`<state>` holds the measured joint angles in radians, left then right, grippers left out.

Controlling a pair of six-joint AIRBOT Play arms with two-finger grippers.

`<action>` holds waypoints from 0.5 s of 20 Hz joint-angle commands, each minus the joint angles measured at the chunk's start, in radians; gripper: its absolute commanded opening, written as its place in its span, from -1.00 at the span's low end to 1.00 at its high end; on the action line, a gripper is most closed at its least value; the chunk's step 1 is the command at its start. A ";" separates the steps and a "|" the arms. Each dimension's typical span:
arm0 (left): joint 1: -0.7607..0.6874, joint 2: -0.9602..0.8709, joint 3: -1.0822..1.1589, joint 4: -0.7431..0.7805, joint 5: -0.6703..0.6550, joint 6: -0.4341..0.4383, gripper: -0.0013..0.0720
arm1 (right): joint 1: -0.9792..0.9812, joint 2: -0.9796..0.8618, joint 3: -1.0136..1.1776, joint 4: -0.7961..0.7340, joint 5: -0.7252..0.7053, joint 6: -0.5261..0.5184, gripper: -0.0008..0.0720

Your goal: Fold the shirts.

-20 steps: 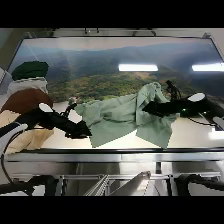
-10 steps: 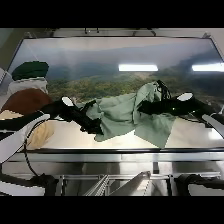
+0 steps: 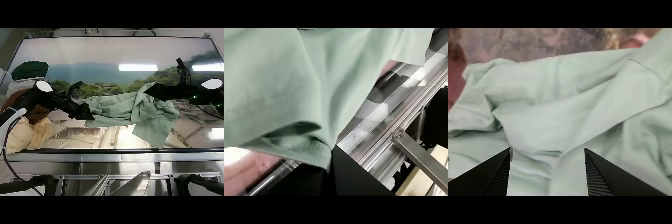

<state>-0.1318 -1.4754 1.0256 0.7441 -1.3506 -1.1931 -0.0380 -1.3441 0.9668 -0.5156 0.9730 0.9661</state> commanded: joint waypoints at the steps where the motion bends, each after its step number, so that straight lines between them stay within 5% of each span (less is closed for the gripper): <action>1: 0.026 0.026 -0.067 -0.003 -0.004 0.034 -0.90 | -0.010 -0.089 0.008 -0.011 -0.069 0.033 0.40; 7: 0.064 0.026 -0.143 -0.003 0.013 0.086 -0.90 | 0.000 -0.302 0.058 0.118 -0.084 0.028 0.39; 10: 0.113 0.026 -0.144 -0.006 0.014 0.093 -0.90 | 0.034 -0.380 0.130 0.140 -0.086 0.029 0.08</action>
<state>-0.0574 -1.4502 0.8928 0.7391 -1.3418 -1.1156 -0.0265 -1.6470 1.0439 -0.4210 0.8936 0.9947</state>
